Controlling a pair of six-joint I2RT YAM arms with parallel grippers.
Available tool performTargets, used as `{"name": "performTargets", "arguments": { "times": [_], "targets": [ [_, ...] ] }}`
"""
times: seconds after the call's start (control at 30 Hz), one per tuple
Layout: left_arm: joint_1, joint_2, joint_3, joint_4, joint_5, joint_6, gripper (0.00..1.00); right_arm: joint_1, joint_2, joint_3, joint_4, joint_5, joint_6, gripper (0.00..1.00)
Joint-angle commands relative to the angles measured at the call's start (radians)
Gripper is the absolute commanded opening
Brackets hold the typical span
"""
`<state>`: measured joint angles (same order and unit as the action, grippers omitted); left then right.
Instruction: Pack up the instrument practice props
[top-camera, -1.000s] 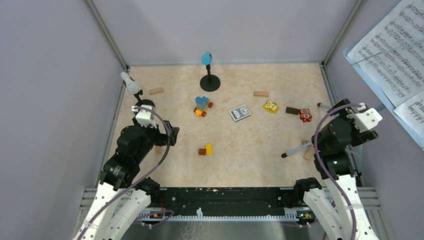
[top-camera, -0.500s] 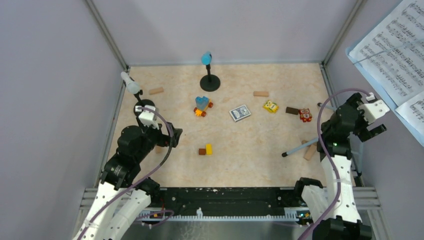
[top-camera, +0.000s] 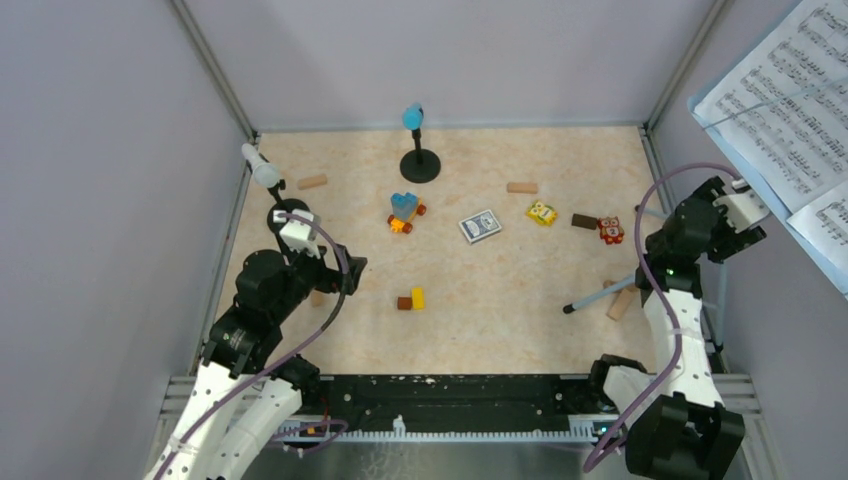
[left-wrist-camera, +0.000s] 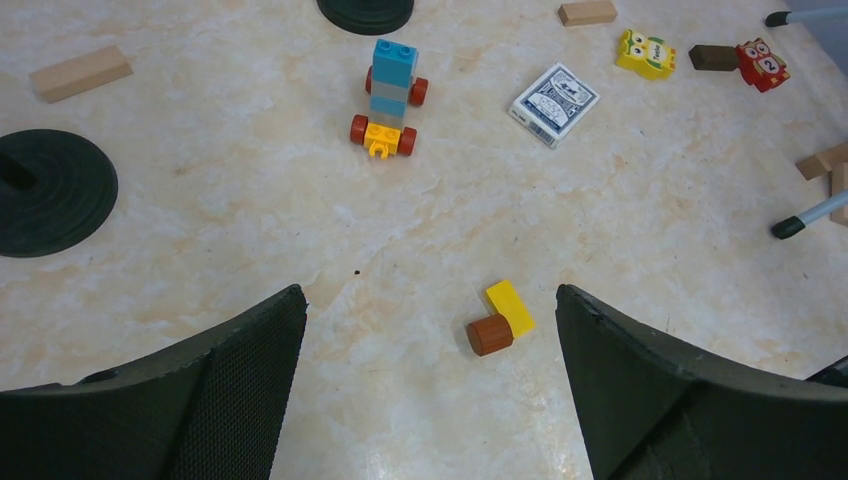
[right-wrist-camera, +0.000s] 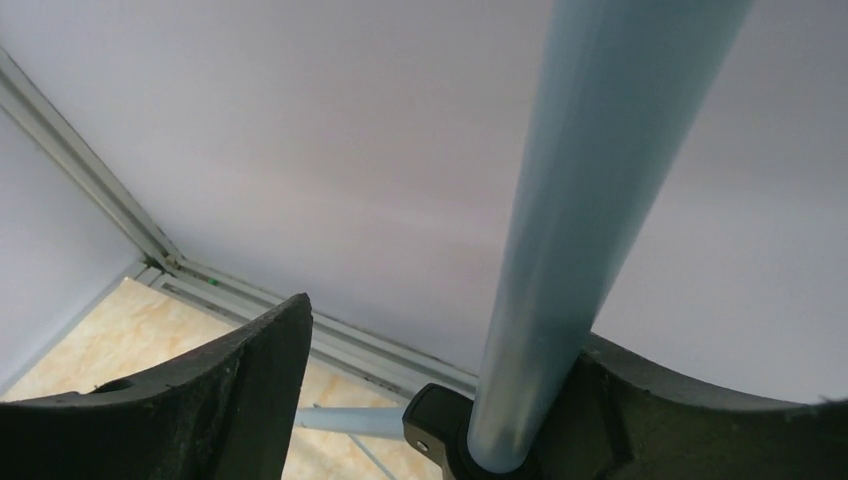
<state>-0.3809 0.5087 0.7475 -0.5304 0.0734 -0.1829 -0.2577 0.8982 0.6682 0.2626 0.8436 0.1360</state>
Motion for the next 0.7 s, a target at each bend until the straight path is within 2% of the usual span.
{"name": "performTargets", "arguments": {
  "times": [0.0, 0.1, 0.17, 0.3, 0.37, 0.4, 0.53, 0.67],
  "targets": [
    [0.003, -0.004, -0.009, 0.048, 0.019, 0.014, 0.98, -0.014, 0.038, 0.041, 0.105, -0.046, 0.004, 0.70],
    [0.002, -0.001, -0.009, 0.050, 0.022, 0.016, 0.98, -0.015, 0.047, 0.051, 0.107, -0.055, -0.003, 0.61],
    [0.002, 0.001, -0.009, 0.050, 0.022, 0.017, 0.97, -0.014, 0.043, 0.057, 0.101, -0.078, -0.008, 0.52],
    [0.003, -0.002, -0.011, 0.051, 0.022, 0.017, 0.97, -0.015, 0.010, 0.060, 0.119, -0.159, -0.031, 0.15],
    [0.002, -0.007, -0.011, 0.050, 0.021, 0.017, 0.97, -0.015, -0.001, 0.089, 0.096, -0.176, -0.032, 0.03],
    [0.003, -0.009, -0.012, 0.050, 0.020, 0.017, 0.97, -0.015, -0.004, 0.107, 0.080, -0.182, -0.040, 0.00],
    [0.003, -0.015, -0.012, 0.050, 0.018, 0.017, 0.97, 0.003, -0.032, 0.173, 0.055, -0.221, -0.081, 0.00],
    [0.003, -0.014, -0.013, 0.051, 0.011, 0.017, 0.97, 0.120, -0.056, 0.247, 0.071, -0.209, -0.216, 0.00]
  ]
}}
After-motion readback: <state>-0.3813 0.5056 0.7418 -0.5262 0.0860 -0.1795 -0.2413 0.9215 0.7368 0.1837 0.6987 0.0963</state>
